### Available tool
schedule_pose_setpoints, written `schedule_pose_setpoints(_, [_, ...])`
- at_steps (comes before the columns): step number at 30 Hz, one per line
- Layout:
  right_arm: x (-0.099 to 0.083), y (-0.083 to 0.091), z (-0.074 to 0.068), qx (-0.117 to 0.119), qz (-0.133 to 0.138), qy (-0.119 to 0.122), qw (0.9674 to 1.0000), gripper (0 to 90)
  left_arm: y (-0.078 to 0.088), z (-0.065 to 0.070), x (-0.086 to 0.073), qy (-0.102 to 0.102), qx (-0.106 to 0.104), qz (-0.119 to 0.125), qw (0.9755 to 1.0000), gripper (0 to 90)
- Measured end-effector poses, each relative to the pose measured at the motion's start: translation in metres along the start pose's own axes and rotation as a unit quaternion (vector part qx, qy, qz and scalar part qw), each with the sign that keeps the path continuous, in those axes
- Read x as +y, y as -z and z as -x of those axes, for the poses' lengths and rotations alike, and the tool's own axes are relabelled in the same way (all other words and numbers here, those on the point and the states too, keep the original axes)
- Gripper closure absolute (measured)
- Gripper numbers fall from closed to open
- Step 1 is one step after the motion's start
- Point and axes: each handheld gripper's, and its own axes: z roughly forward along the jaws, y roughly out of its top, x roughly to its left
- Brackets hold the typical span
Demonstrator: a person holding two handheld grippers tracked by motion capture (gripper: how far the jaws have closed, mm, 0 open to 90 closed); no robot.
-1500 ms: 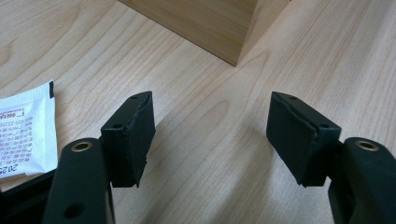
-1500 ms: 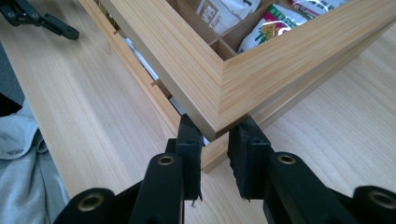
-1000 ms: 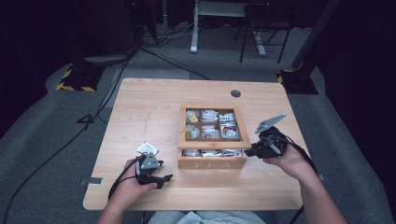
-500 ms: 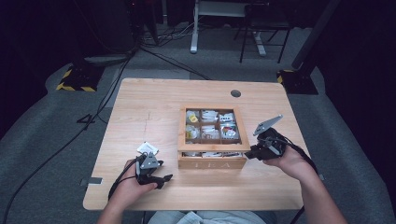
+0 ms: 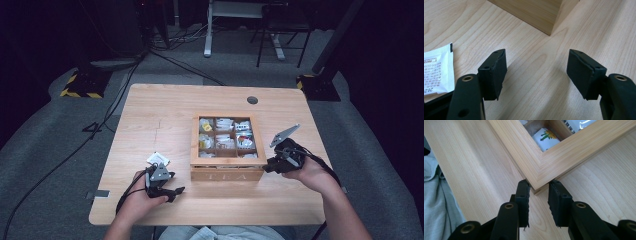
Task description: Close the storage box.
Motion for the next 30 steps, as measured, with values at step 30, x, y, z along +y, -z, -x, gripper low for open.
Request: schedule_pose_setpoints(30, [0.001, 0.017, 0.017, -0.012, 0.109, -0.02, 0.9938, 55.2, 0.009, -0.001, -0.008, 0.013, 0.021, 0.0, 0.9997, 35.1])
